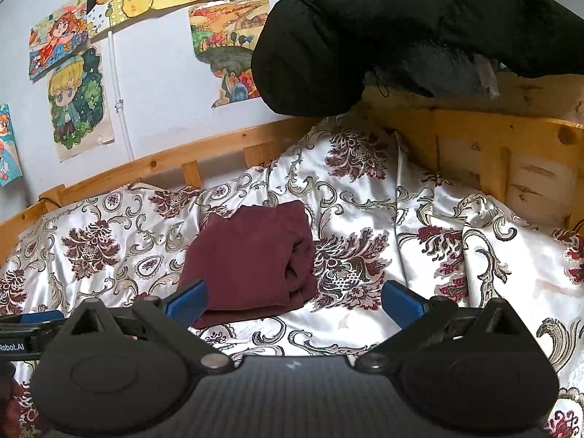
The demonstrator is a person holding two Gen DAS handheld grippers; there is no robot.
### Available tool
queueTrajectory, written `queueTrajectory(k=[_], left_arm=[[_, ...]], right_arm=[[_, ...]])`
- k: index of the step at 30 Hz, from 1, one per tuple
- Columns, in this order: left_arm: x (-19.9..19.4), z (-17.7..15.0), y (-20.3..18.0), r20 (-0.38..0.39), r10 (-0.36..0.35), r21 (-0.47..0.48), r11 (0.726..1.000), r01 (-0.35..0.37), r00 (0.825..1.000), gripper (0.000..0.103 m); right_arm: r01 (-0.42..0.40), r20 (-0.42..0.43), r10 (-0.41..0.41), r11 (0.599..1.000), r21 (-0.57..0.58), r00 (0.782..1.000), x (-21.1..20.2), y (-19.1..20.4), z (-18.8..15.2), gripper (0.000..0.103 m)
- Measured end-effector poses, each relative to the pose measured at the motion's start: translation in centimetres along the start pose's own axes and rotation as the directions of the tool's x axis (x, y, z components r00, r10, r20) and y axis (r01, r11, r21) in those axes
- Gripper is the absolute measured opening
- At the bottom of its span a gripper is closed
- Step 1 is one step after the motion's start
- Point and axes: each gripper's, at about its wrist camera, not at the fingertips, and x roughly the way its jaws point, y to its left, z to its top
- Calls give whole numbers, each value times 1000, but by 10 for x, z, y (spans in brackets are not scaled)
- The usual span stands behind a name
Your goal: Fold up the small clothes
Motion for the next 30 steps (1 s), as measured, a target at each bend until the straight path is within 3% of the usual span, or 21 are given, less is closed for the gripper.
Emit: queueTrajectory(k=[30], left_arm=[[-2,0,-4,-3,-12,9,1000,13,1000,102]], right_arm=[[2,-4,-2,1000,18,1000,0,0,-1,103]])
